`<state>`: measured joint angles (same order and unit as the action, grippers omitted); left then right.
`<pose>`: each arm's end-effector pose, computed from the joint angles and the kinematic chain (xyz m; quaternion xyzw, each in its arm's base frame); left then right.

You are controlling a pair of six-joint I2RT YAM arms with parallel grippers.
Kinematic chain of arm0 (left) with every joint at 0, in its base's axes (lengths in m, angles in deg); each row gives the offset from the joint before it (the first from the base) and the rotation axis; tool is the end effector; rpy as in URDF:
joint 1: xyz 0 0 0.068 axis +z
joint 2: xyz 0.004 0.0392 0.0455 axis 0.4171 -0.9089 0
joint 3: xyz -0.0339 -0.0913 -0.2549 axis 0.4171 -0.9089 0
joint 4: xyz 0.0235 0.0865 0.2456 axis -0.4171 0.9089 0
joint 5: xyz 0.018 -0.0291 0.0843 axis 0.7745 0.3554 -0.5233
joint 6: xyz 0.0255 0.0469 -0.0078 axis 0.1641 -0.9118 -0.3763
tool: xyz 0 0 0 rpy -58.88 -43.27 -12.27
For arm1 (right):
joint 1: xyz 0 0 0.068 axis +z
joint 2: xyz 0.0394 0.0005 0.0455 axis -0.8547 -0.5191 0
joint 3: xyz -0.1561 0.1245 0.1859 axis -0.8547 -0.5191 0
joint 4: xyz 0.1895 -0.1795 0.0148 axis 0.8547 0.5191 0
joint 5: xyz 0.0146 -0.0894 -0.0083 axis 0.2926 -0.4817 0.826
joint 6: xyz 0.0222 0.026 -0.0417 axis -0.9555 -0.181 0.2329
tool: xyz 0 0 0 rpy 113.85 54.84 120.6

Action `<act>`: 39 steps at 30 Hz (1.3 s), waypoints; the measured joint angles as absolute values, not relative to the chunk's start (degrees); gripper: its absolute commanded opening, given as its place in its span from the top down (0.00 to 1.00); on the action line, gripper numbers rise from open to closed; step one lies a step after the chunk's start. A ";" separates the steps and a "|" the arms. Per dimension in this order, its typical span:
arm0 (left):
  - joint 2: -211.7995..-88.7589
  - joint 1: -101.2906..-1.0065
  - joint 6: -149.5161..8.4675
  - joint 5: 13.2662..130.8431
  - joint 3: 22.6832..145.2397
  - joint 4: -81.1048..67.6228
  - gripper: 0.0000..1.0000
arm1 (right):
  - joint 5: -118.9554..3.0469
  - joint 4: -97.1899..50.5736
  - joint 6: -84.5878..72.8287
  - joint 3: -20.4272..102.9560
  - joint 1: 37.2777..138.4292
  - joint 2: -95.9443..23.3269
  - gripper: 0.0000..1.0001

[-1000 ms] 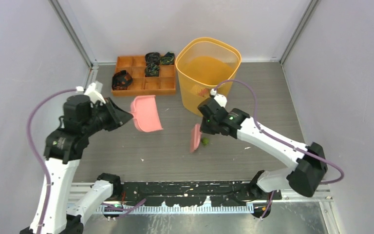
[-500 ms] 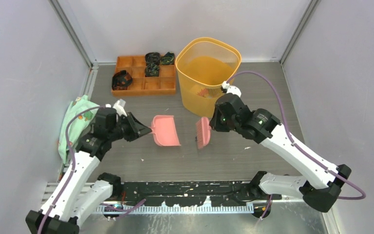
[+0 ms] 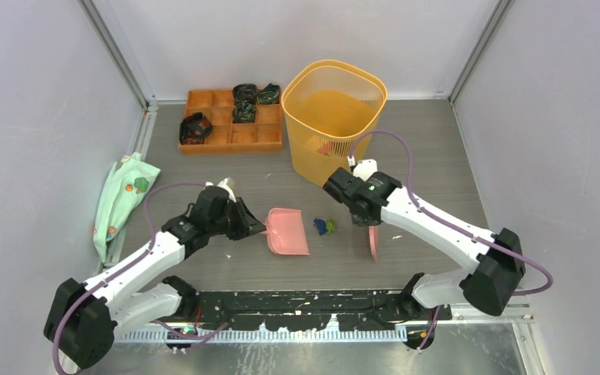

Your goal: Sweep away the paper scraps from the table

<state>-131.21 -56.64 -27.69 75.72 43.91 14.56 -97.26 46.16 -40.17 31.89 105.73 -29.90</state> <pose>0.1664 -0.1126 0.2126 -0.1373 0.9041 -0.3388 0.2214 0.1652 0.1498 0.2893 -0.0219 0.9573 -0.1279 0.2582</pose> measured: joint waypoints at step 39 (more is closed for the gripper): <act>-173.72 -57.86 1.88 85.53 24.35 -77.24 0.99 | -119.13 64.58 -59.75 44.02 119.87 -22.71 0.99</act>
<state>-173.72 -57.86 1.88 85.53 24.35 -77.24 -119.13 64.58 -59.75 44.02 119.87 -22.71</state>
